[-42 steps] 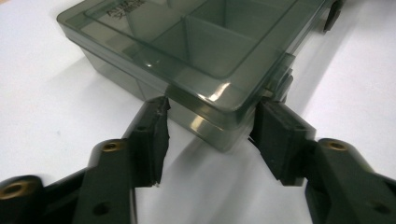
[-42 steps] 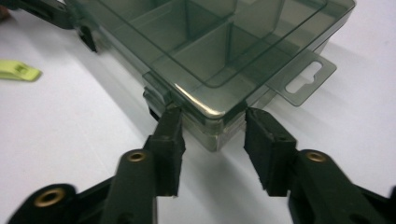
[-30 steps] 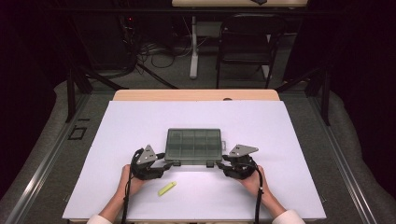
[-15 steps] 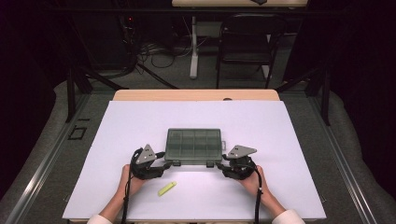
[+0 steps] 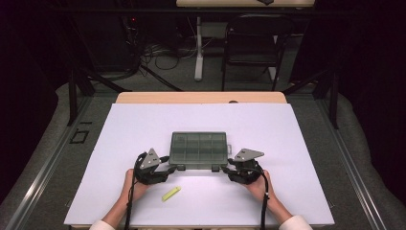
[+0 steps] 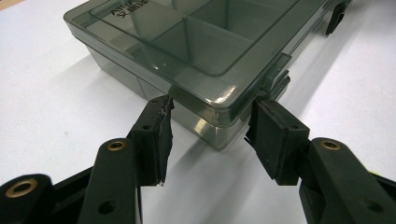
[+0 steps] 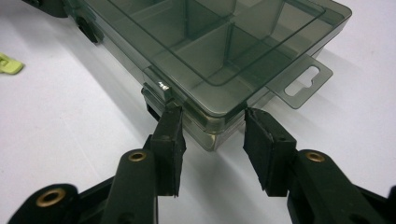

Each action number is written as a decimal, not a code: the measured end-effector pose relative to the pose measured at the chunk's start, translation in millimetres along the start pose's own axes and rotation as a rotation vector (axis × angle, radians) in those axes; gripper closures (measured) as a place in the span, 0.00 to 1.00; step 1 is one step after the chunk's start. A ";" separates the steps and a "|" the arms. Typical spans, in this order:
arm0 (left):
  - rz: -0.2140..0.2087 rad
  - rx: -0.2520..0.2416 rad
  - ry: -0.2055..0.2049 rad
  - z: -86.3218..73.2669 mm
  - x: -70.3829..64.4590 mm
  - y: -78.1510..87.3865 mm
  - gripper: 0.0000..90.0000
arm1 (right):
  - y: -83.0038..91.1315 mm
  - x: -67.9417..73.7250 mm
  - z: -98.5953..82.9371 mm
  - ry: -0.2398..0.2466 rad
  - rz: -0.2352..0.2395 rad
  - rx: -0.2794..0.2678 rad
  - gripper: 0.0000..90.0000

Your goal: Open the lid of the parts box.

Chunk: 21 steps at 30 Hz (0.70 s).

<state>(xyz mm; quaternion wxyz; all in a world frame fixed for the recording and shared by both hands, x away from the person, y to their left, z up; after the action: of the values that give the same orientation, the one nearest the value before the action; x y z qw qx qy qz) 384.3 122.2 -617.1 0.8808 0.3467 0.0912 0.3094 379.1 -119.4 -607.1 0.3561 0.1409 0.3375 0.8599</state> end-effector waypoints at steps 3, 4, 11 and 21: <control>0.001 -0.002 0.000 0.3 0.0 0.0 0.55 | 1.6 0.1 -0.3 -0.006 0.005 0.004 0.68; 0.002 -0.002 -0.002 0.4 0.1 0.0 0.55 | 2.3 0.3 1.2 -0.009 0.006 -0.010 0.68; 0.002 -0.002 -0.003 0.2 0.4 0.4 0.55 | 3.1 0.1 0.4 -0.018 0.013 -0.003 0.69; 0.005 -0.001 -0.004 -0.1 0.5 1.4 0.54 | 3.4 0.5 0.9 -0.017 0.003 -0.007 0.69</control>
<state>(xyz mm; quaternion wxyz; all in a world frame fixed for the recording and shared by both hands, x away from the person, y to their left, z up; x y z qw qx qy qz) 384.0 123.4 -616.2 0.8804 0.3470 0.0882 0.3108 377.4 -120.4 -604.1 0.3584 0.1477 0.3313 0.8602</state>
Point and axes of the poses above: each handheld gripper's, and its own axes: y roughly backward along the jaws, z roughly out of its top, x roughly to its left, the point moved 9 cm from there along -y, roughly forward along the jaws, and after that the axes turned 6 degrees about x, right-handed, at the moved point
